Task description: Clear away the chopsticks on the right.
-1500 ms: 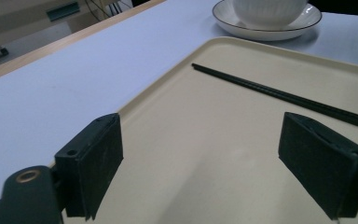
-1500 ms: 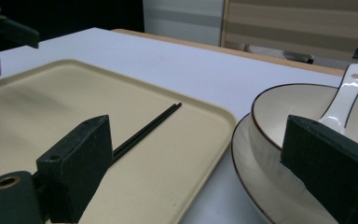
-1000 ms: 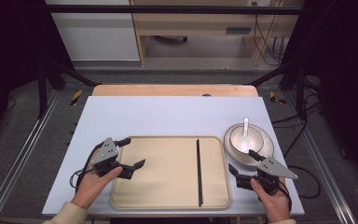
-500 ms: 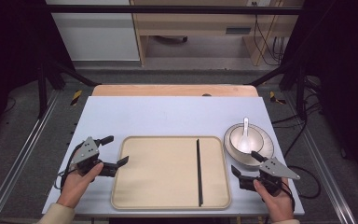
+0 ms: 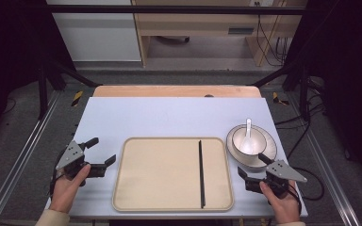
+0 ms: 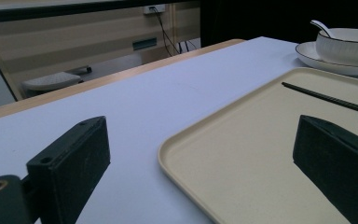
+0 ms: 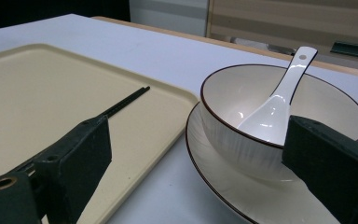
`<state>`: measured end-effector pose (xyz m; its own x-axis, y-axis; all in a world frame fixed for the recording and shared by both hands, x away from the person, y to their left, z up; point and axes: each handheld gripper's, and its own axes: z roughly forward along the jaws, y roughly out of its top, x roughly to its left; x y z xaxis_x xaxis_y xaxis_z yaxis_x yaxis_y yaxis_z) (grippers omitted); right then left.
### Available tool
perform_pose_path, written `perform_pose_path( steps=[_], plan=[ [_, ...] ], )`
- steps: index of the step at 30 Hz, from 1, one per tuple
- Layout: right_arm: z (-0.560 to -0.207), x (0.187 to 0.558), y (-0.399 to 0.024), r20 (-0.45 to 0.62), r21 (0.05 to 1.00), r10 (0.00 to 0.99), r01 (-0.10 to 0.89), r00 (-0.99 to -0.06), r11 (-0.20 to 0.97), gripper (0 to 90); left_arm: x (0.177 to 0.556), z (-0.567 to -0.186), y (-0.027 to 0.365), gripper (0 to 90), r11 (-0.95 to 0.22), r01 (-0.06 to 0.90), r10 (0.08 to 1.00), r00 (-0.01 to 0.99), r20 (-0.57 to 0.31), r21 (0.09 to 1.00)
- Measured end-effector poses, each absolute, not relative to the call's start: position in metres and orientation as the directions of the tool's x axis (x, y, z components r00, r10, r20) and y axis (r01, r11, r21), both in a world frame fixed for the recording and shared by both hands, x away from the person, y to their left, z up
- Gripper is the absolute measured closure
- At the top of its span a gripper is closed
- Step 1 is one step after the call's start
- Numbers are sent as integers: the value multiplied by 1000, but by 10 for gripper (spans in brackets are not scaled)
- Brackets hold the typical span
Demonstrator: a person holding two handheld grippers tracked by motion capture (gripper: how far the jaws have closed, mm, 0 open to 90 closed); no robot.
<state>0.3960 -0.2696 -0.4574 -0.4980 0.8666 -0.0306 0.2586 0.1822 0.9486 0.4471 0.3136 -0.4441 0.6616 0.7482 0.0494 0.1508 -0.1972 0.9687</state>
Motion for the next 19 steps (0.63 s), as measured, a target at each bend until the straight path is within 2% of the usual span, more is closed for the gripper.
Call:
perform_pose_path(
  steps=[15,19],
  plan=[
    [-469,397,-269,-63,938,861,264,-505,224,74,428,-462,324,34,-200,155,778,625,61,967],
    [-464,393,-264,-46,950,857,244,-513,197,75,428,-459,324,34,-184,140,788,612,61,973]
  ],
)
